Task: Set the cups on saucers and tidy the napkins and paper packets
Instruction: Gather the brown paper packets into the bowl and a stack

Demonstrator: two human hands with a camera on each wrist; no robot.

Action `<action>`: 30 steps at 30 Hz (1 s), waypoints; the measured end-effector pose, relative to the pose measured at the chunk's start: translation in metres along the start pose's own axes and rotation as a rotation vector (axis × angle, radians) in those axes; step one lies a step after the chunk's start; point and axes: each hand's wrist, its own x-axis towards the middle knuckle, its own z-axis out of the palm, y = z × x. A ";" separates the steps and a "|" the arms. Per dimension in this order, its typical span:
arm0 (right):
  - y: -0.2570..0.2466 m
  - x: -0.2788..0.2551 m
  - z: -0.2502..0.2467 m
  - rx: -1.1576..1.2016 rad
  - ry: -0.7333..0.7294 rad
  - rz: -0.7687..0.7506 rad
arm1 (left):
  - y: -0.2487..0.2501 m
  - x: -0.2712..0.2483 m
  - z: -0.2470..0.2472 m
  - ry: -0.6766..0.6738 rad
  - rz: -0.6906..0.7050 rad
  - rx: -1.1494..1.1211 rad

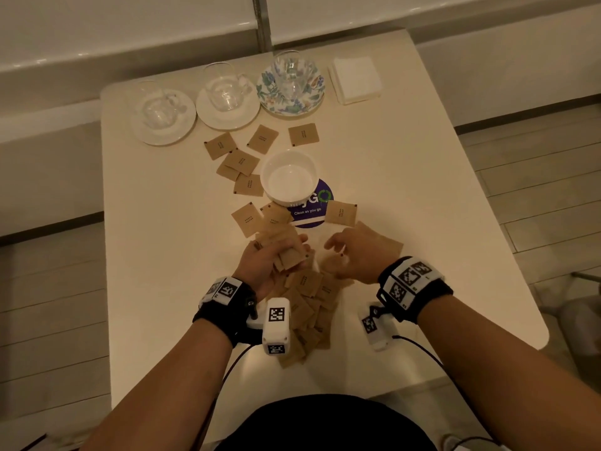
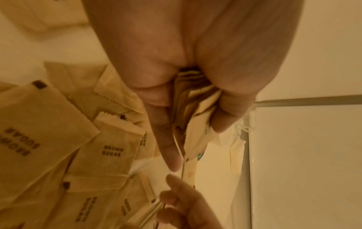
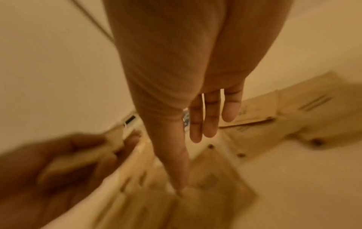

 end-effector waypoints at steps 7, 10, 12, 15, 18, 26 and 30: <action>-0.006 0.003 0.042 -0.319 0.086 -0.146 | -0.003 0.003 -0.014 0.138 -0.027 0.011; -0.018 0.010 0.056 -0.426 0.115 -0.181 | -0.003 0.003 -0.017 0.156 -0.003 0.003; -0.020 0.012 0.060 -0.428 0.150 -0.194 | -0.001 0.002 -0.020 0.158 0.007 -0.011; -0.018 0.016 0.053 -0.381 0.146 -0.176 | 0.001 0.000 -0.025 0.190 0.019 0.001; -0.018 0.017 0.046 -0.336 0.123 -0.147 | 0.001 -0.002 -0.029 0.223 0.025 0.027; -0.011 0.012 0.018 0.186 0.134 -0.008 | 0.003 -0.005 -0.039 0.248 0.036 0.032; -0.017 0.005 0.022 0.114 -0.206 0.076 | 0.002 -0.004 -0.040 0.263 0.028 0.032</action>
